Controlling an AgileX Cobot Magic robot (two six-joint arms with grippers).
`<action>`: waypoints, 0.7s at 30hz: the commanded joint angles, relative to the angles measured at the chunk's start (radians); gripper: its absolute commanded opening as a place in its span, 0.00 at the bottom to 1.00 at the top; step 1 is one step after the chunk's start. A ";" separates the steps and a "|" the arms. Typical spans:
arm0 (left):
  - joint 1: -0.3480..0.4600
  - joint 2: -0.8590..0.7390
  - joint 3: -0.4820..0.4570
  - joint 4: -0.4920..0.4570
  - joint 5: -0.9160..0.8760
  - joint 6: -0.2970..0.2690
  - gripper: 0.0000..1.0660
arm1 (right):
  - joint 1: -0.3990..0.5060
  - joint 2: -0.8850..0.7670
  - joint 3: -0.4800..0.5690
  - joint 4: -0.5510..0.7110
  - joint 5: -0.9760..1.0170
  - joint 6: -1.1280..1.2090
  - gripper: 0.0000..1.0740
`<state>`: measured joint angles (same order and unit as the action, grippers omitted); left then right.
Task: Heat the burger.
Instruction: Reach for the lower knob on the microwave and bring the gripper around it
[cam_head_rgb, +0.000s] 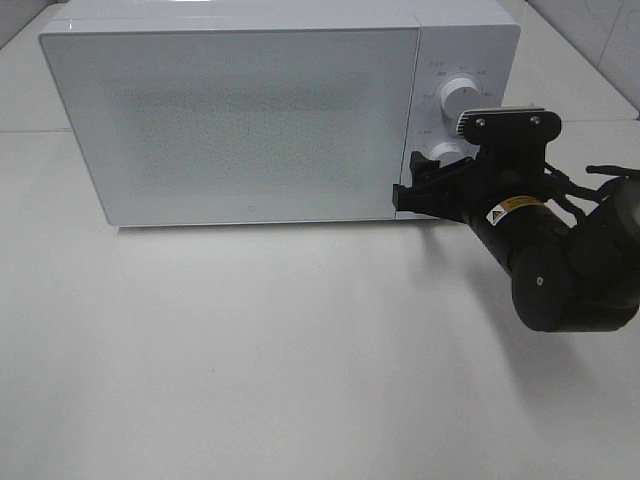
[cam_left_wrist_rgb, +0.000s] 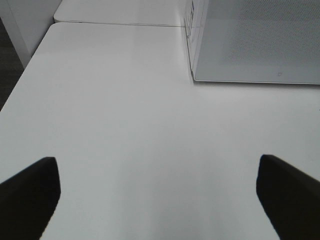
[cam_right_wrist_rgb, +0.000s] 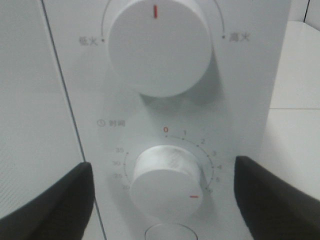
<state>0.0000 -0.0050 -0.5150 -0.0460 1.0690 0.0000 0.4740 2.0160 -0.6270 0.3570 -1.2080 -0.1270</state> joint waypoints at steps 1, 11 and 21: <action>0.002 -0.017 -0.001 0.000 0.003 0.000 0.94 | 0.005 -0.002 -0.020 -0.004 -0.085 -0.002 0.71; 0.002 -0.017 -0.001 -0.001 0.003 0.000 0.94 | 0.005 -0.002 -0.037 0.000 -0.075 -0.002 0.71; 0.002 -0.017 -0.001 -0.001 0.003 0.000 0.94 | 0.005 0.024 -0.048 0.019 -0.083 0.001 0.71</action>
<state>0.0000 -0.0050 -0.5150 -0.0460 1.0690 0.0000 0.4800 2.0460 -0.6590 0.3820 -1.2070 -0.1270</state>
